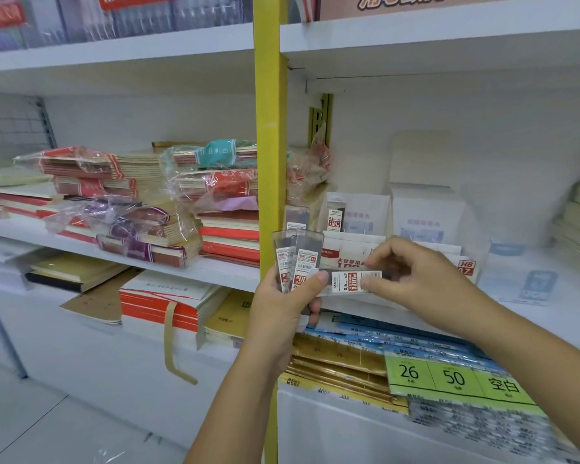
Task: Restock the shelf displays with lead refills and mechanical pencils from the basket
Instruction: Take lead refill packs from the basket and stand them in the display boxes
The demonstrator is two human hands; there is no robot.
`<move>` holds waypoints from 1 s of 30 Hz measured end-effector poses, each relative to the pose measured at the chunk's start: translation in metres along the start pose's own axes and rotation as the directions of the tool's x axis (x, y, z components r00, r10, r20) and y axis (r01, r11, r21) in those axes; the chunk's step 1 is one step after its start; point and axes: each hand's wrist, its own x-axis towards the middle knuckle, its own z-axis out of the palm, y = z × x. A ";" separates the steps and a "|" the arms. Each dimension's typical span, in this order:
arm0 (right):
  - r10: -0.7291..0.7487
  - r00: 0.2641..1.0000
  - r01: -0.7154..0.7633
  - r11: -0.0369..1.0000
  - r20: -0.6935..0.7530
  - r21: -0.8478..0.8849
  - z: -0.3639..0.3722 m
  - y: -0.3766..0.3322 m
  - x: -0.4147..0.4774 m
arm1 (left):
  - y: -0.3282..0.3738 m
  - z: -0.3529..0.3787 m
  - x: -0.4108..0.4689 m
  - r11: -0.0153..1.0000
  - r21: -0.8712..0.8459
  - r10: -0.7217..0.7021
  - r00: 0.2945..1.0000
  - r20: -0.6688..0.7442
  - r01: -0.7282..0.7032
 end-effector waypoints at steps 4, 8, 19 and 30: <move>-0.176 0.976 0.198 0.963 0.128 -0.184 0.004 -0.020 0.017 | 0.002 0.000 0.005 0.999 -0.047 0.016 1.000 0.027 -0.014; -0.199 0.979 0.201 0.977 0.037 -0.076 -0.010 -0.025 0.043 | 0.004 -0.001 0.010 0.999 -0.053 -0.001 1.000 -0.023 0.000; -0.229 0.936 0.177 0.963 -0.266 -0.205 0.003 -0.010 0.135 | -0.002 -0.009 0.020 0.998 -0.008 -0.055 0.998 -0.016 0.055; -0.137 0.987 0.064 0.810 -0.083 -0.583 0.010 0.018 0.160 | -0.003 -0.018 0.019 1.000 -0.008 -0.025 1.000 0.007 0.025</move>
